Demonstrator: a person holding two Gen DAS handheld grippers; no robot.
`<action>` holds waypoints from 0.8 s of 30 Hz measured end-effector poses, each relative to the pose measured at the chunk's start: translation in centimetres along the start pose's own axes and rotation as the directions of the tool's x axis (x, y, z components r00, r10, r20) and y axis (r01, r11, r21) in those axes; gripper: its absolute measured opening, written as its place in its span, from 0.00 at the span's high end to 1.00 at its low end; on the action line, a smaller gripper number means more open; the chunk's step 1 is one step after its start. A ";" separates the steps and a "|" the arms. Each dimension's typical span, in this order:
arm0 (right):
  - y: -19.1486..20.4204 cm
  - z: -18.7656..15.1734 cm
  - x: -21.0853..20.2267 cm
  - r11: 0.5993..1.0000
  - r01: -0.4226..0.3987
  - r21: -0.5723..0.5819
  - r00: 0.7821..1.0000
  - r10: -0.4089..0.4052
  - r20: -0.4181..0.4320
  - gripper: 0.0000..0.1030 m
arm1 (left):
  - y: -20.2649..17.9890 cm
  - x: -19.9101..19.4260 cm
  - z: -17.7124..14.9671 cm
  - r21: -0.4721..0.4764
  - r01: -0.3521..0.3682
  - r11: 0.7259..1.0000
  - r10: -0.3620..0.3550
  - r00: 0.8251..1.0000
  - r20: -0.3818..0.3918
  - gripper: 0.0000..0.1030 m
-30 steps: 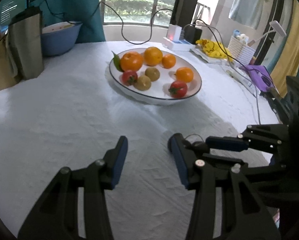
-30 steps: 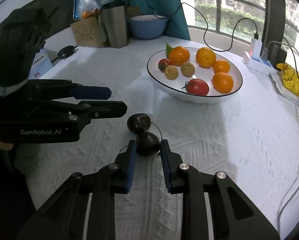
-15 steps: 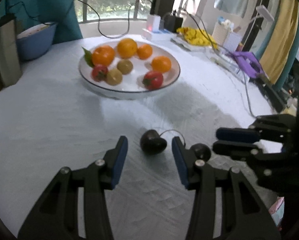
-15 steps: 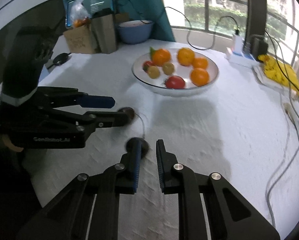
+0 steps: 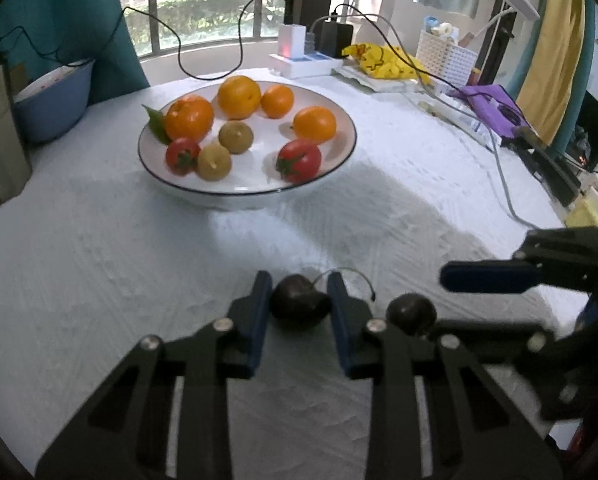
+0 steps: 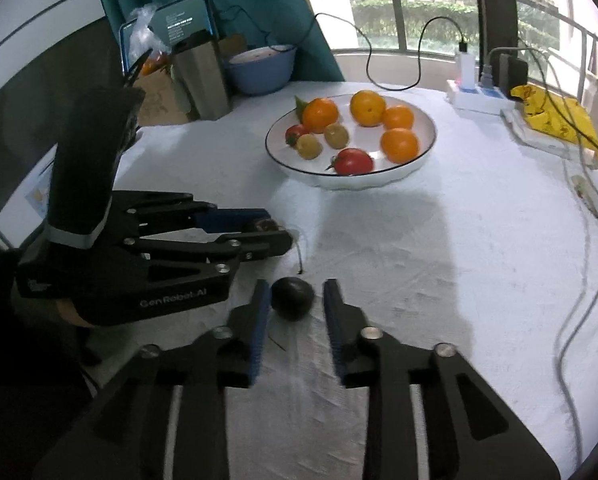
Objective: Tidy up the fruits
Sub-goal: 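Grasp a dark plum with the left gripper while the right gripper grasps the other plum, then carry both dark plums onto the white plate and open both grippers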
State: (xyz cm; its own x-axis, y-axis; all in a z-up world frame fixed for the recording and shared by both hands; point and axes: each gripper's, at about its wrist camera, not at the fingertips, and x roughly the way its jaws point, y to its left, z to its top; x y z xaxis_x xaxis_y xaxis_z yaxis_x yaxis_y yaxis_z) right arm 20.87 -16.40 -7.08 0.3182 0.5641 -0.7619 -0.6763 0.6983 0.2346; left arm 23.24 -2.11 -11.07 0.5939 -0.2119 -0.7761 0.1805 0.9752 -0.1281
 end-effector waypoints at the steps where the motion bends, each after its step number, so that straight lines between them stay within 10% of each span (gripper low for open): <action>1: 0.3 0.0 0.4 1.000 0.005 0.004 1.000 -0.005 -0.008 0.64 | 0.0 -0.1 0.0 -0.002 0.000 1.000 0.000 1.000 0.003 0.71; 24: 1.1 1.9 1.7 0.992 0.115 -0.044 0.993 -0.116 -0.021 0.70 | 2.7 -3.8 1.3 -0.049 0.022 0.999 -0.016 0.992 0.125 0.71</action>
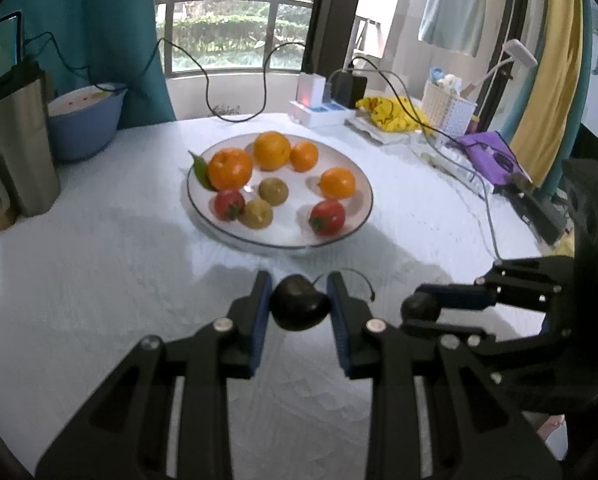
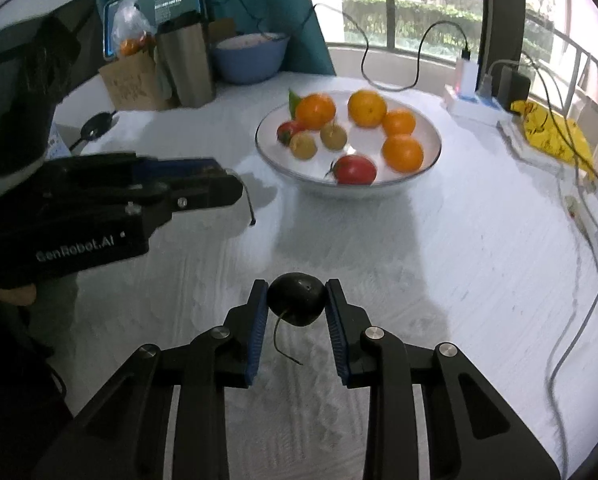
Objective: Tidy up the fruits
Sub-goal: 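Carry both dark plums onto the white plate and open both grippers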
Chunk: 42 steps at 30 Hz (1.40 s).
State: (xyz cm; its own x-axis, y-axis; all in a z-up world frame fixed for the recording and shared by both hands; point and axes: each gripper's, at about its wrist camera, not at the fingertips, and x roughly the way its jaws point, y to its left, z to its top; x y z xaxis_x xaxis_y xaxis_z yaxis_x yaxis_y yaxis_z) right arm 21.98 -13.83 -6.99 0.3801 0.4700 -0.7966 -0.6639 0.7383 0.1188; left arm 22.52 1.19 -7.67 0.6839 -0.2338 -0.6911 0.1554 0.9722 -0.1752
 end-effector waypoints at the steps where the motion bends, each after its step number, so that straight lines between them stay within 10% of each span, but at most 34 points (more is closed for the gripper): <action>1: -0.2 0.4 -0.1 1.000 0.004 -0.002 1.000 -0.004 0.008 0.70 | 0.0 0.1 0.2 0.001 0.004 1.000 -0.004 1.000 0.004 0.71; 42: -6.5 11.0 5.1 1.000 -0.003 -0.012 0.994 0.004 0.113 0.70 | 1.7 7.5 4.8 -0.073 0.051 0.996 -0.054 0.997 -0.052 0.71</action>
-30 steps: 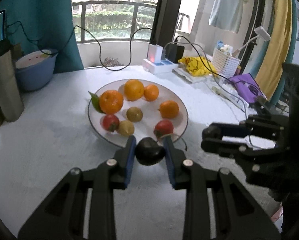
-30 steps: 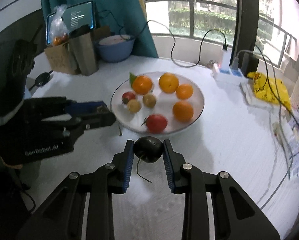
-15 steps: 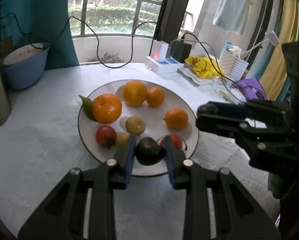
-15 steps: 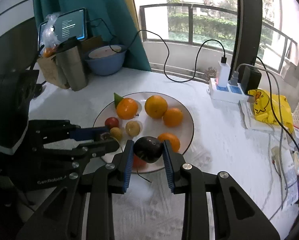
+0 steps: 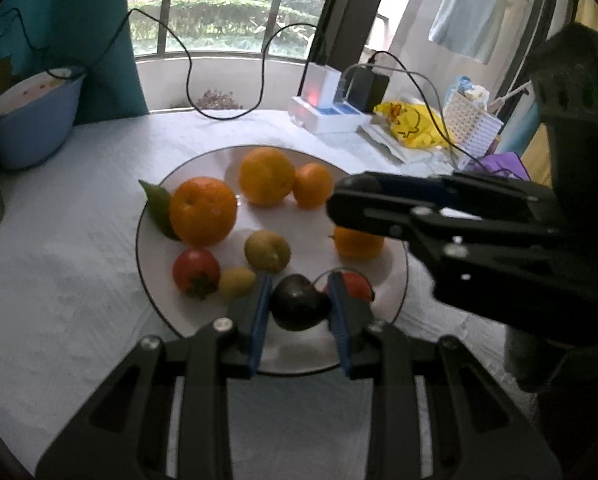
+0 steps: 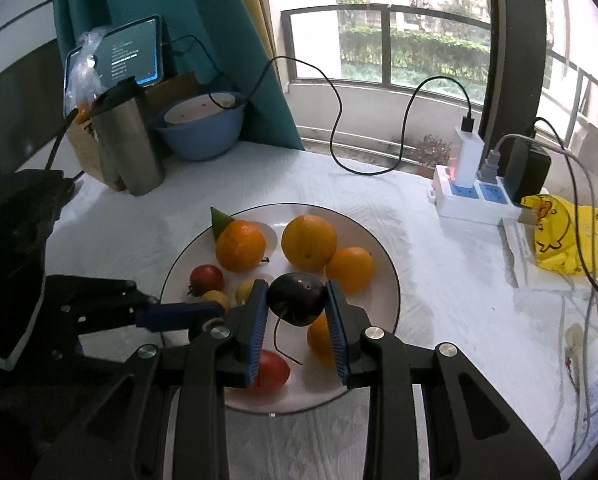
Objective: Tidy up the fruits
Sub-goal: 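Carry both dark plums onto the white plate and open both grippers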
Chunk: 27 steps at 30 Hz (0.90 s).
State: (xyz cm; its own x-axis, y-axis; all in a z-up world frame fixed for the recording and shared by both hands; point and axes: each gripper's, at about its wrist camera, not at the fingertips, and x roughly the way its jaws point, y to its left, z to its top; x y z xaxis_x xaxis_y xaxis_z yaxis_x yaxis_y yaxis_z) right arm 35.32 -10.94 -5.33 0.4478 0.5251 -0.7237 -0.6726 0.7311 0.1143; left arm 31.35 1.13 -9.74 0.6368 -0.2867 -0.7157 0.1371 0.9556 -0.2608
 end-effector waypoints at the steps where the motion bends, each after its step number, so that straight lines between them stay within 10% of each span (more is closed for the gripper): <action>1: 0.0 0.1 0.3 1.000 -0.002 0.001 1.000 0.002 -0.003 0.70 | 0.1 0.0 0.0 -0.004 0.000 1.000 0.000 1.000 -0.003 0.70; 27: 0.8 -0.3 0.3 0.999 0.045 0.022 0.999 -0.045 -0.012 0.67 | 0.4 -3.1 -1.1 -0.043 -0.041 0.998 0.042 0.999 0.025 0.55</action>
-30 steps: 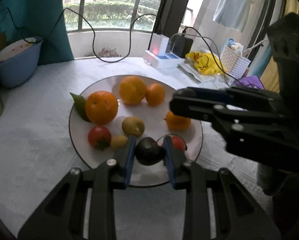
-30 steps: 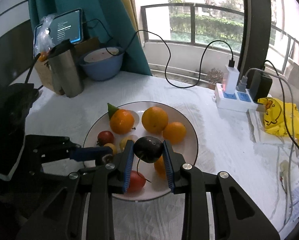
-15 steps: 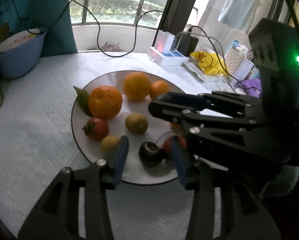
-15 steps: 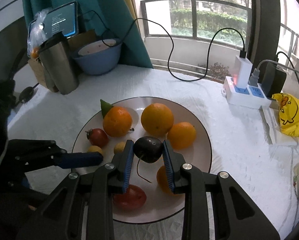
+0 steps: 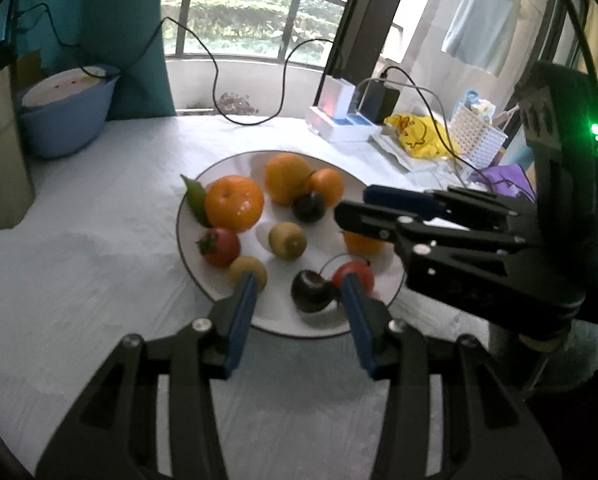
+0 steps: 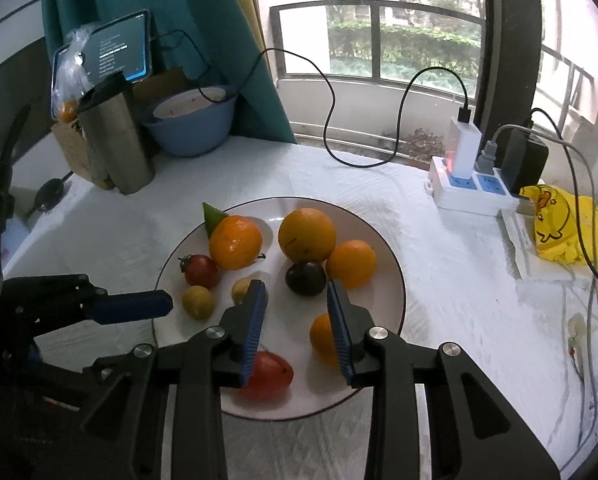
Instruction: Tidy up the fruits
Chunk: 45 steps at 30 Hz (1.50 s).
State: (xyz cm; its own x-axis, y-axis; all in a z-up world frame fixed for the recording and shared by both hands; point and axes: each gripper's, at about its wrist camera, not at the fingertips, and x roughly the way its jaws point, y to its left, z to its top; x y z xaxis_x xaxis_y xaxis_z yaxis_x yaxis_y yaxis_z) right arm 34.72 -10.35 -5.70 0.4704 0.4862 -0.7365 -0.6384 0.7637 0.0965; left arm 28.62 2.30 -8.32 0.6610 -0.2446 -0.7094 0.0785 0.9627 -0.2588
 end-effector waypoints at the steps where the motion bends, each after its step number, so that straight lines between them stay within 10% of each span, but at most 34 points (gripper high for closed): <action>1: 0.1 -0.1 -0.2 1.000 0.000 0.000 1.000 0.000 0.001 0.67 | 0.0 -0.2 -0.1 -0.001 -0.001 1.000 0.001 1.000 0.002 0.55; 45: 5.5 -5.6 -13.0 0.996 0.089 0.015 0.988 -0.090 0.125 0.65 | -2.9 -12.6 -5.1 0.035 -0.061 0.997 0.054 0.981 0.189 0.55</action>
State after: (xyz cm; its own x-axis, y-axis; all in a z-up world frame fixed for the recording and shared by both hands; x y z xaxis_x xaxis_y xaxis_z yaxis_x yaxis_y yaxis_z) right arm 21.66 -14.81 0.66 0.5984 0.4645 -0.6528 -0.5849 0.8101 0.0403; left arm 16.26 2.00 -2.04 0.7933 -0.1665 -0.5856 0.0642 0.9794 -0.1915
